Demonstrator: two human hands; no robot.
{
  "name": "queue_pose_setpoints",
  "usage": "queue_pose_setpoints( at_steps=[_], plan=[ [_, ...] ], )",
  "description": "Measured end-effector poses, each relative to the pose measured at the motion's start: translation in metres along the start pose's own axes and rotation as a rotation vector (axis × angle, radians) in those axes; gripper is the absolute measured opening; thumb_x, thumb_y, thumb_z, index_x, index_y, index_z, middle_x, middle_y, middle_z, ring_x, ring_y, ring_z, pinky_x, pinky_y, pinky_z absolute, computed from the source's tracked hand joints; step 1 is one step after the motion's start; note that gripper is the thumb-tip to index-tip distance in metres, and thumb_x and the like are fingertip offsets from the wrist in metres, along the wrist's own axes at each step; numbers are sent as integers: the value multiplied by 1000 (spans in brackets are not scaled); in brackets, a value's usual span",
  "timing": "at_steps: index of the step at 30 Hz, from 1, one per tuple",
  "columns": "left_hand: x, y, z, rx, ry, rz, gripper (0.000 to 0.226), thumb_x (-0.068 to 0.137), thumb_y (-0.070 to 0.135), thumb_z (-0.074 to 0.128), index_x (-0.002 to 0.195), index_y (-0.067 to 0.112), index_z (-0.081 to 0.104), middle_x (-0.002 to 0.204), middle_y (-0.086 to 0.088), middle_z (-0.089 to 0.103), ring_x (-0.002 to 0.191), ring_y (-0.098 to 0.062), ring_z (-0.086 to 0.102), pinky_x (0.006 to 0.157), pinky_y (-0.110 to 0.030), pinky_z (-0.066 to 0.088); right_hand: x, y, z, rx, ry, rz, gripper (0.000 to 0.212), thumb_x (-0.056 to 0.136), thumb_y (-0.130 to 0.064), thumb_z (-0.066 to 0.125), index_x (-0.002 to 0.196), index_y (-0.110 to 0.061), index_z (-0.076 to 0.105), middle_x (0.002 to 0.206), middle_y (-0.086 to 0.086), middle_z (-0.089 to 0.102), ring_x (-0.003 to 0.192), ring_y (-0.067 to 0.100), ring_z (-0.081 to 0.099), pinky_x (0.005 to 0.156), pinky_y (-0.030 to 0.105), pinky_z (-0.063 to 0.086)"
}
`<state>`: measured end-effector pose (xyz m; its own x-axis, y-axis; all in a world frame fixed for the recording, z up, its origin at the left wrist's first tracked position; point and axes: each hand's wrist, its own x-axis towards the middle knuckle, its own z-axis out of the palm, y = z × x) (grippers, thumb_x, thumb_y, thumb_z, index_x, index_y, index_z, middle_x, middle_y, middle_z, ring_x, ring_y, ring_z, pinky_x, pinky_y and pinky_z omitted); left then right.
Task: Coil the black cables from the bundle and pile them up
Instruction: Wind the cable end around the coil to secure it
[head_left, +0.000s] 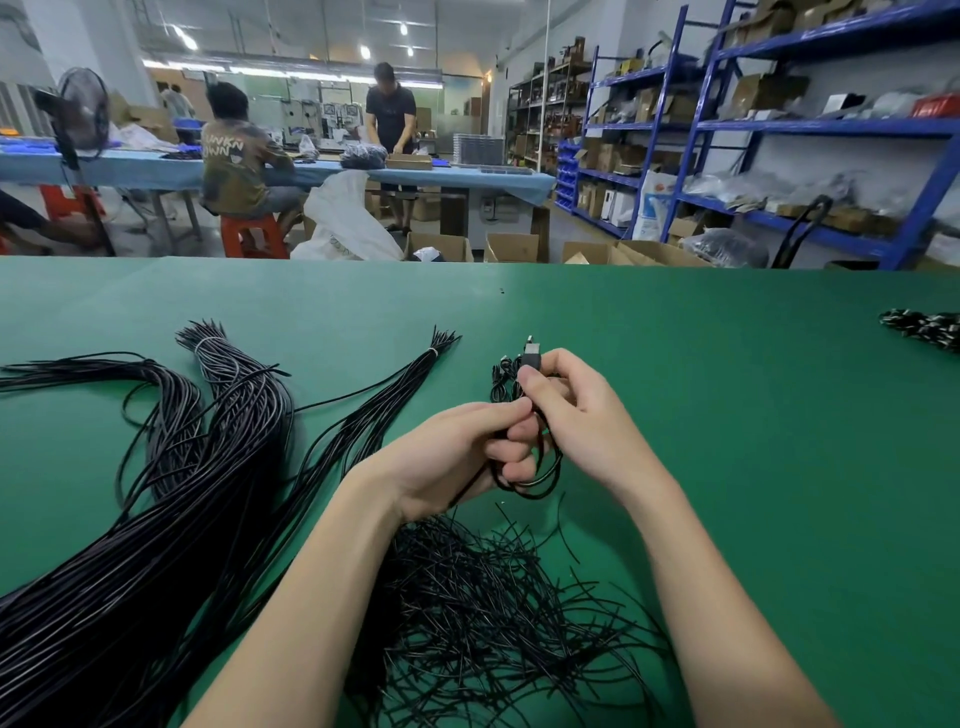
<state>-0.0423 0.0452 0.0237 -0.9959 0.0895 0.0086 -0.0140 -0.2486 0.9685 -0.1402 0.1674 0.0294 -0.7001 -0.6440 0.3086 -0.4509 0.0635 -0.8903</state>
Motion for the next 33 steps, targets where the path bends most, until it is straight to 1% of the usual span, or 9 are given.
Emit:
queue_pose_setpoints(
  at_steps=[2, 6, 10, 13, 17, 20, 23, 25, 33],
  plan=[
    [2, 0, 1, -33, 53, -10, 31, 98, 33, 48, 117, 12, 37, 68, 2, 21, 59, -13, 33, 62, -22, 37, 1, 1, 2, -118, 109, -73, 17, 101, -29, 59, 87, -20, 56, 58, -7, 57, 51, 11, 60, 58, 23, 48],
    [7, -3, 6, -3, 121, -6, 29, 105, 32, 43, 112, 8, 57, 71, 0, 37, 70, -13, 47, 74, -22, 43, 2, 1, 5, -143, 271, -176, 16, 97, -27, 65, 84, -19, 59, 63, 11, 59, 41, 11, 52, 45, 14, 39],
    [13, -5, 13, -59, 127, -3, 42, 106, 35, 42, 133, 9, 62, 113, -11, 59, 90, -17, 55, 91, -41, 45, 3, 9, 8, -141, 352, -173, 17, 96, -32, 66, 82, -23, 60, 56, 6, 58, 46, 18, 52, 51, 28, 43],
    [14, -5, 17, -161, 65, -33, 42, 108, 37, 36, 137, 19, 61, 112, -6, 61, 82, -21, 60, 88, -43, 56, 4, 15, 5, -241, 401, -177, 21, 92, -43, 65, 78, -28, 59, 54, -8, 57, 49, 10, 50, 54, 29, 41],
    [15, -6, 18, -133, 68, -66, 41, 107, 43, 36, 136, 29, 61, 93, -1, 64, 75, -18, 67, 78, -35, 59, 5, 16, 2, -219, 340, -167, 17, 93, -43, 63, 84, -30, 61, 59, -5, 60, 52, 11, 54, 57, 31, 47],
    [15, -6, 19, -176, 132, -99, 38, 108, 38, 35, 133, 16, 52, 88, -11, 62, 71, -23, 63, 63, -33, 56, 7, 15, -2, -127, 226, -79, 14, 98, -37, 63, 85, -33, 64, 57, -15, 57, 48, 3, 46, 50, 16, 40],
    [13, -8, 16, -132, 169, -105, 38, 108, 37, 36, 138, 15, 46, 80, -11, 62, 64, -20, 56, 56, -29, 51, 7, 12, -4, 15, 105, 32, 6, 97, -33, 66, 92, -30, 69, 66, -12, 67, 51, 7, 53, 47, 18, 44],
    [12, -9, 15, -150, 165, -99, 26, 109, 34, 37, 124, 13, 43, 76, -12, 59, 62, -21, 53, 55, -28, 47, 8, 11, -6, 70, 132, 64, 5, 95, -31, 70, 94, -26, 71, 79, -3, 74, 68, 10, 63, 62, 17, 50],
    [5, -9, 13, -52, 91, -113, 17, 105, 10, 44, 112, 7, 59, 88, -6, 62, 80, -23, 70, 80, -43, 62, 5, 12, -16, 169, 66, 241, 14, 90, -27, 76, 98, -16, 75, 60, -17, 65, 49, -1, 56, 51, 12, 44]
  ],
)
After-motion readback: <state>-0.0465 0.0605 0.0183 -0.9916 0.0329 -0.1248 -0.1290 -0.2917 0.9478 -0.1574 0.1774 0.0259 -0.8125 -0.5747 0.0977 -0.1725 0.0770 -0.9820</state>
